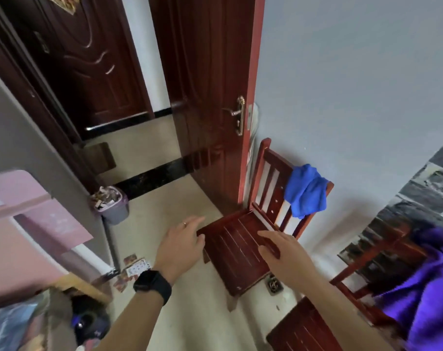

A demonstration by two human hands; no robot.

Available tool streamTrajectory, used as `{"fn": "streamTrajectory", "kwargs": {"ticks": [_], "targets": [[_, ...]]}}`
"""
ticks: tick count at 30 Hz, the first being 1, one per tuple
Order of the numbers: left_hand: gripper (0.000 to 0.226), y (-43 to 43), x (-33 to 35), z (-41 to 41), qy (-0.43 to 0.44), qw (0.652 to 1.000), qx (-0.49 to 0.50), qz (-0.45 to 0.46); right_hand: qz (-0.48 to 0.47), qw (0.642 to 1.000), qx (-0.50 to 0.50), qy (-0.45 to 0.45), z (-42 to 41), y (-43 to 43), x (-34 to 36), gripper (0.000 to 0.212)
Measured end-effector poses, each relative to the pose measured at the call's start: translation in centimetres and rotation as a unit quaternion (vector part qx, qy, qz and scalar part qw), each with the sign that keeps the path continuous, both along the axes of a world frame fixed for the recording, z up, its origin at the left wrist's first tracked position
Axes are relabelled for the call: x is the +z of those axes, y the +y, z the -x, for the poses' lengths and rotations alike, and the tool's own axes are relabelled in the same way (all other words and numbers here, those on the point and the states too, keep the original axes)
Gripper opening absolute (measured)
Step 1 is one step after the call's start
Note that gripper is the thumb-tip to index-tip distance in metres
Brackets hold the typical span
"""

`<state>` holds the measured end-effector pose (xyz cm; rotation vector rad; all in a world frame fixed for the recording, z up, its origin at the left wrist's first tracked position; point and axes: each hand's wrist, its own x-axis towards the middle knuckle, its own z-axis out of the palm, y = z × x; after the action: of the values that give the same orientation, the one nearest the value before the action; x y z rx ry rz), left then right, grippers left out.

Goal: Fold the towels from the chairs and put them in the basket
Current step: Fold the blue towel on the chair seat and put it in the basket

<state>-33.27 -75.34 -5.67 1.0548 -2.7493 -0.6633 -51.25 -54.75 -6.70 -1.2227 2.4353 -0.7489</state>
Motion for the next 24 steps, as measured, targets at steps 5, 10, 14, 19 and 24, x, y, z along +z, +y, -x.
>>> {"fn": "streamTrajectory", "kwargs": {"ticks": [5,10,14,19,24], "targets": [[0.049,-6.7,-0.3,5.1,-0.003,0.997,-0.063,-0.036,-0.005,0.995,-0.095,-0.036,1.4,-3.3,-0.9,0.038],[0.049,-10.3,-0.3,12.7,-0.010,0.990,-0.135,-0.038,0.002,0.980,-0.196,-0.045,4.9,-5.4,-1.3,0.036],[0.048,-11.7,-0.7,19.0,-0.007,0.984,-0.177,-0.022,0.007,0.963,-0.263,-0.053,9.3,-7.1,-1.5,0.040],[0.049,-13.1,-1.0,26.7,-0.029,0.968,-0.249,0.021,-0.043,0.922,-0.382,-0.046,16.7,-9.6,-1.6,0.057],[0.052,-14.5,-2.4,34.9,-0.055,0.945,-0.316,0.063,-0.093,0.886,-0.451,-0.051,24.3,-12.6,-1.9,0.072]]}}
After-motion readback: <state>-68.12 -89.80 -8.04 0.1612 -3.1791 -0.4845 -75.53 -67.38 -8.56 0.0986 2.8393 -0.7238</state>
